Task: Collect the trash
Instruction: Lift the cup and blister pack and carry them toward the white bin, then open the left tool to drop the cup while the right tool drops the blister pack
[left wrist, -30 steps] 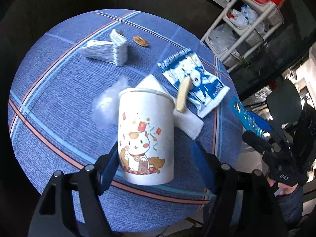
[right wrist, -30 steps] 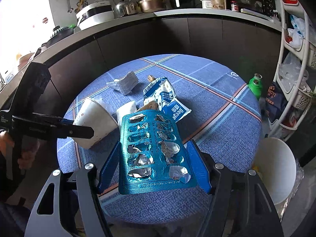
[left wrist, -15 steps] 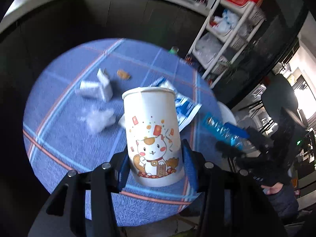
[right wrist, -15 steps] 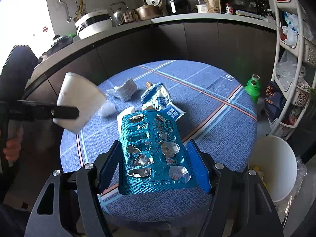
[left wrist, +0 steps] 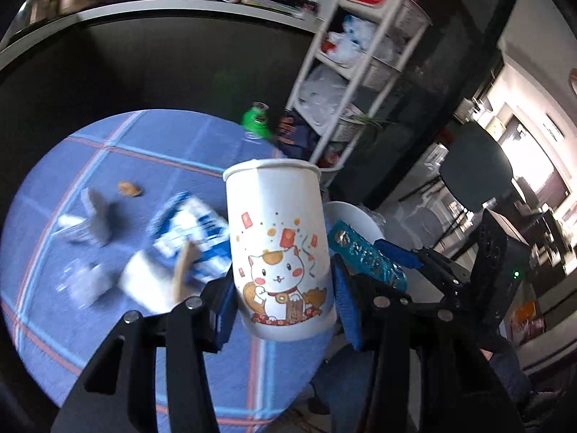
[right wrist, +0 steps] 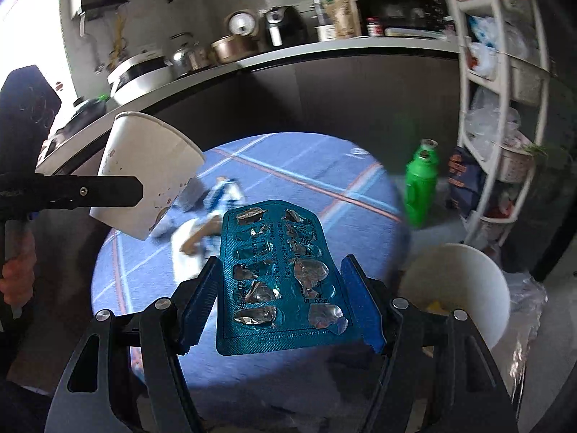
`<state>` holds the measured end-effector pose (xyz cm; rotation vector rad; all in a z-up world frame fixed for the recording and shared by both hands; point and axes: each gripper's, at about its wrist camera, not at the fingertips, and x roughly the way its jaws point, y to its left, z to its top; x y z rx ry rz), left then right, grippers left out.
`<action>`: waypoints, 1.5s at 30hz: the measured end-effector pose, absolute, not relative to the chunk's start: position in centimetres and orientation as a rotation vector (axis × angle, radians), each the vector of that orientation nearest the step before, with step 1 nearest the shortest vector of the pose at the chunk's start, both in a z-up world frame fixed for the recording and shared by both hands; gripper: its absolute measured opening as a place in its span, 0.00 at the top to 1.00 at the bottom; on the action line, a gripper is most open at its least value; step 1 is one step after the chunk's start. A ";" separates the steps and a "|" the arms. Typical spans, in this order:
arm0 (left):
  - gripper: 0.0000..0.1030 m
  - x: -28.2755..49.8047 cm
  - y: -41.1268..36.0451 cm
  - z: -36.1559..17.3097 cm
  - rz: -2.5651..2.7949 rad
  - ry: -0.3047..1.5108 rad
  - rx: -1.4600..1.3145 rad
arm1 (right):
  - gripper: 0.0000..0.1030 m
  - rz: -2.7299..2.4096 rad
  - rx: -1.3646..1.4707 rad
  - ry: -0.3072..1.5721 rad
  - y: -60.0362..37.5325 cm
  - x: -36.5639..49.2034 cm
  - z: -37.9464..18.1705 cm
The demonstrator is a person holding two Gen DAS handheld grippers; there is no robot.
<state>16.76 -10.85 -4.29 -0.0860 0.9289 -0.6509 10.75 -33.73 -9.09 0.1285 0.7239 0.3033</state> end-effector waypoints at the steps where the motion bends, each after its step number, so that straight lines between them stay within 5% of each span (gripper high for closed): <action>1: 0.53 16.9 -11.7 -4.4 -0.664 0.931 -0.077 | 0.37 0.287 0.136 0.725 -34.5 10.7 -9.3; 19: 0.53 21.3 -31.7 -10.2 -0.892 1.062 0.073 | 0.37 -0.005 0.281 0.853 -48.8 11.6 -18.5; 29: 0.51 23.8 -36.7 -14.8 -0.873 1.136 0.128 | 0.36 -0.009 0.217 0.885 -50.8 14.6 -21.1; 30: 0.45 23.9 -36.8 -15.0 -0.868 1.135 0.128 | 0.36 -0.010 0.212 0.886 -50.9 14.8 -21.2; 31: 0.28 24.1 -36.8 -15.2 -0.859 1.133 0.124 | 0.28 -0.001 0.208 0.890 -50.9 15.0 -21.4; 36: 0.07 24.8 -36.1 -14.4 -0.824 1.084 0.062 | 0.08 0.002 0.161 0.866 -50.6 14.5 -21.2; 45: 0.04 24.1 -34.8 -13.1 -0.786 1.059 0.030 | 0.08 -0.004 0.196 0.854 -50.1 13.2 -19.6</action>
